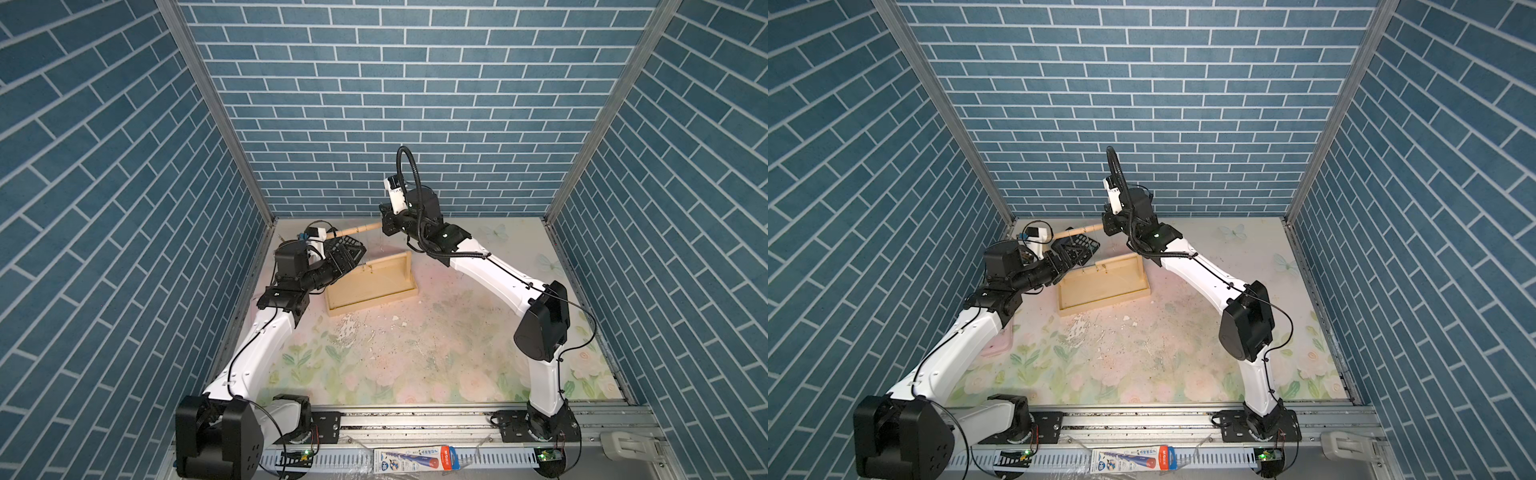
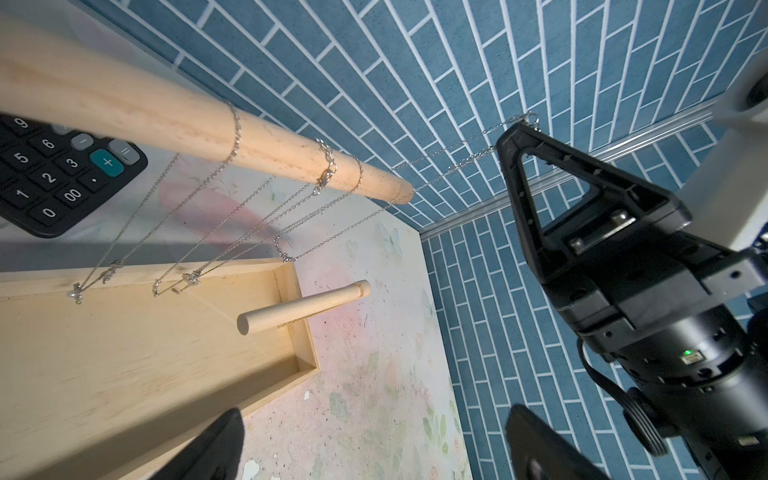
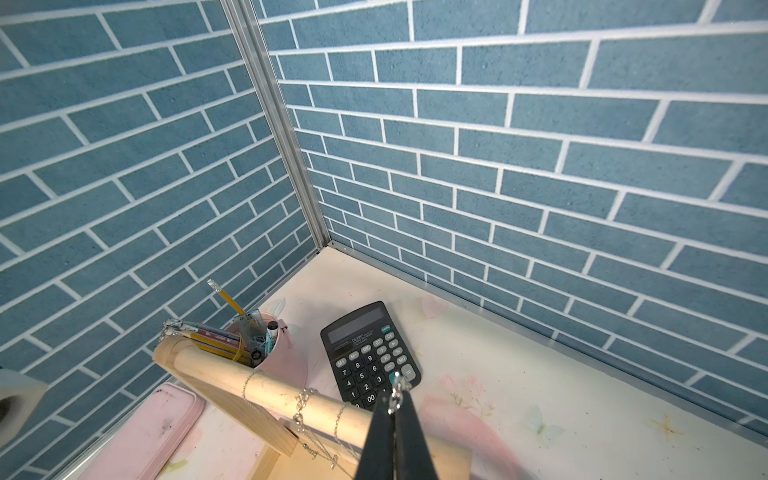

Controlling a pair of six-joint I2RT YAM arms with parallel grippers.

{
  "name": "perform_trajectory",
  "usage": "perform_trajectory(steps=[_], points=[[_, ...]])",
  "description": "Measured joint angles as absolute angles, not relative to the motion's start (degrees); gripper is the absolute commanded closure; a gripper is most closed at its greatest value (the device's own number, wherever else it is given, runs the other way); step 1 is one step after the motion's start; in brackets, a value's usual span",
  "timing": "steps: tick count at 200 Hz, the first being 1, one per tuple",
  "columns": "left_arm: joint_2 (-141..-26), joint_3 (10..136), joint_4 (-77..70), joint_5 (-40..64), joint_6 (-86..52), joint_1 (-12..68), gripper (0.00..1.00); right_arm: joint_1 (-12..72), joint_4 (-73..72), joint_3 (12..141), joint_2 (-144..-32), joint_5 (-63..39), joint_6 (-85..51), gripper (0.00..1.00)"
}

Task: Take the necklace off the jewelry display stand
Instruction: Take off the necklace from the stand.

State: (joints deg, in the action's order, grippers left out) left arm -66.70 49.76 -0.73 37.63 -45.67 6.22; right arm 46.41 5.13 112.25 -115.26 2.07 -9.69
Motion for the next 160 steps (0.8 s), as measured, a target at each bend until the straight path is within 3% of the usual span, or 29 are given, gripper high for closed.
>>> perform_trajectory(steps=[160], points=[[-67.18,49.76,-0.75,37.82,-45.84,6.22,0.01,45.89,9.15,117.69,-115.28,4.58,-6.98,1.00]])
